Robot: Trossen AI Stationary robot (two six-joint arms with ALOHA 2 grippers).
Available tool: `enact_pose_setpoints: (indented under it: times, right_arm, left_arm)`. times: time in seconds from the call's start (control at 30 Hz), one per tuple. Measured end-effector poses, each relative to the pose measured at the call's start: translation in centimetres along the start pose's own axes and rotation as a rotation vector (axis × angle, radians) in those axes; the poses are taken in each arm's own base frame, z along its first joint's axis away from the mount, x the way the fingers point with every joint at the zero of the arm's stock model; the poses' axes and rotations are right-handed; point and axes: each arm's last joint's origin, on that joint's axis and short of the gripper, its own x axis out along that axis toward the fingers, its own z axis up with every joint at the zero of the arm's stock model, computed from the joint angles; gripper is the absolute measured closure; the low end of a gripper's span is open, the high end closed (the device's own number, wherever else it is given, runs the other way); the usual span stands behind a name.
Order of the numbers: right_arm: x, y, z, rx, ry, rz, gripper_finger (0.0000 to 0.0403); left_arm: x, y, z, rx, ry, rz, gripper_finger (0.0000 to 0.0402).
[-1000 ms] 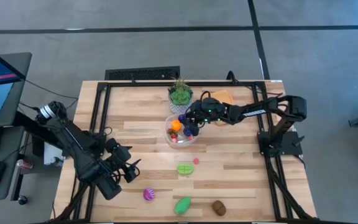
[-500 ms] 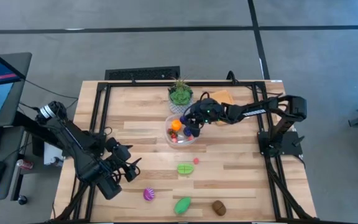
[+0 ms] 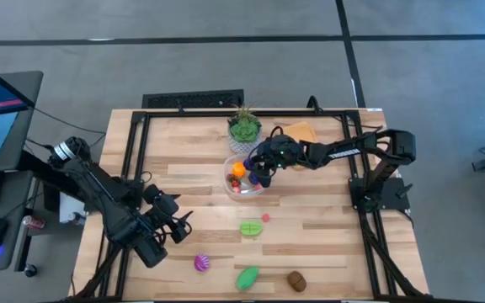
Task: Pick and placing Produce into tupperware
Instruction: Put the purple eggplant into the transparent bin, then put the brown kiwi into the transparent bin
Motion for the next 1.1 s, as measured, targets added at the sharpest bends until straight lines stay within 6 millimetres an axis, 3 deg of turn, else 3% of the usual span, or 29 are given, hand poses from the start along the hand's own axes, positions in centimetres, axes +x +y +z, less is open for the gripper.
enact_pose_setpoints:
  times: [0.3,0.7,1.1]
  right_arm:
    - [0.0,0.02,0.0,0.007,0.0,0.002,0.0213]
    - [0.01,0.21,0.1,0.004,-0.01,0.011,0.0165]
    - [0.01,0.21,0.09,0.004,-0.01,0.013,0.0163]
  left_arm:
    - [-0.01,0.0,0.0,0.0,0.0,-0.001,0.01]
    - [-0.01,0.0,-0.01,0.0,0.0,-0.001,0.01]
    - [-0.01,0.0,-0.01,0.0,0.0,-0.001,0.01]
